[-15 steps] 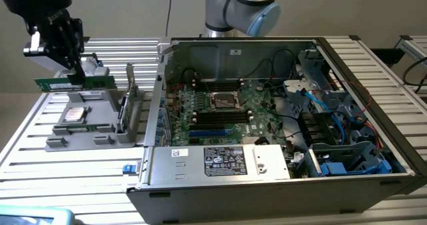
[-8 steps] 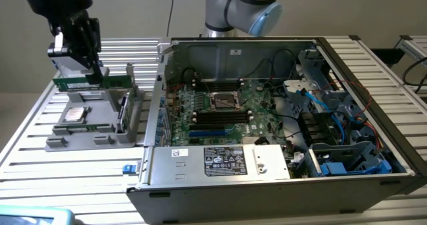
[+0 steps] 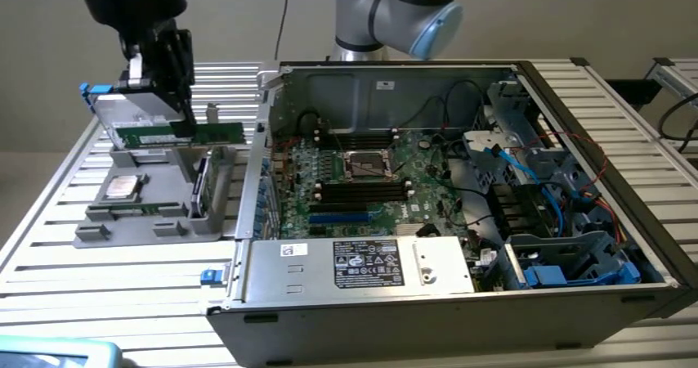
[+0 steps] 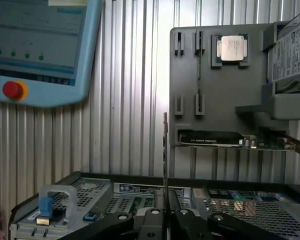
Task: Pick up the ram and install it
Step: 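Pick up the ram and move it above insertion slot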
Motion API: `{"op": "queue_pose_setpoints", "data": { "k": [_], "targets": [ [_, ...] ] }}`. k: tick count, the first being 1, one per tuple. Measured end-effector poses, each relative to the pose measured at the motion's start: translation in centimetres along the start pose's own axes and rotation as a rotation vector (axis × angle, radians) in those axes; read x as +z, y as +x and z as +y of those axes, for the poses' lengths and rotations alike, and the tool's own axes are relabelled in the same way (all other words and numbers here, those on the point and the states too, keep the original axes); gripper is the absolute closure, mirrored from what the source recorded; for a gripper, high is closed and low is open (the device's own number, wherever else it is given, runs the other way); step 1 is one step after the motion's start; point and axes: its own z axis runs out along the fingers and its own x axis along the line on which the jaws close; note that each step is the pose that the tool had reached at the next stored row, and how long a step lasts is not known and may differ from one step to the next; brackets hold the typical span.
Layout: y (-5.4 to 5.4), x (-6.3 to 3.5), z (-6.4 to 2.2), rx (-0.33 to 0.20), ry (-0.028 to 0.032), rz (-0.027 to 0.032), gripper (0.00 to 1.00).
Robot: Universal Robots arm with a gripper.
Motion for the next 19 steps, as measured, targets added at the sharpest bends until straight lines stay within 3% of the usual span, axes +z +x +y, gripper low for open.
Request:
{"op": "queue_pose_setpoints", "data": {
  "k": [11, 19],
  "targets": [
    [0.4, 0.1, -4.98, 0.0, 0.0001, -0.0079, 0.87],
    [0.7, 0.22, -8.63, 0.001, 0.0002, -0.0173, 0.87]
  ]
}}
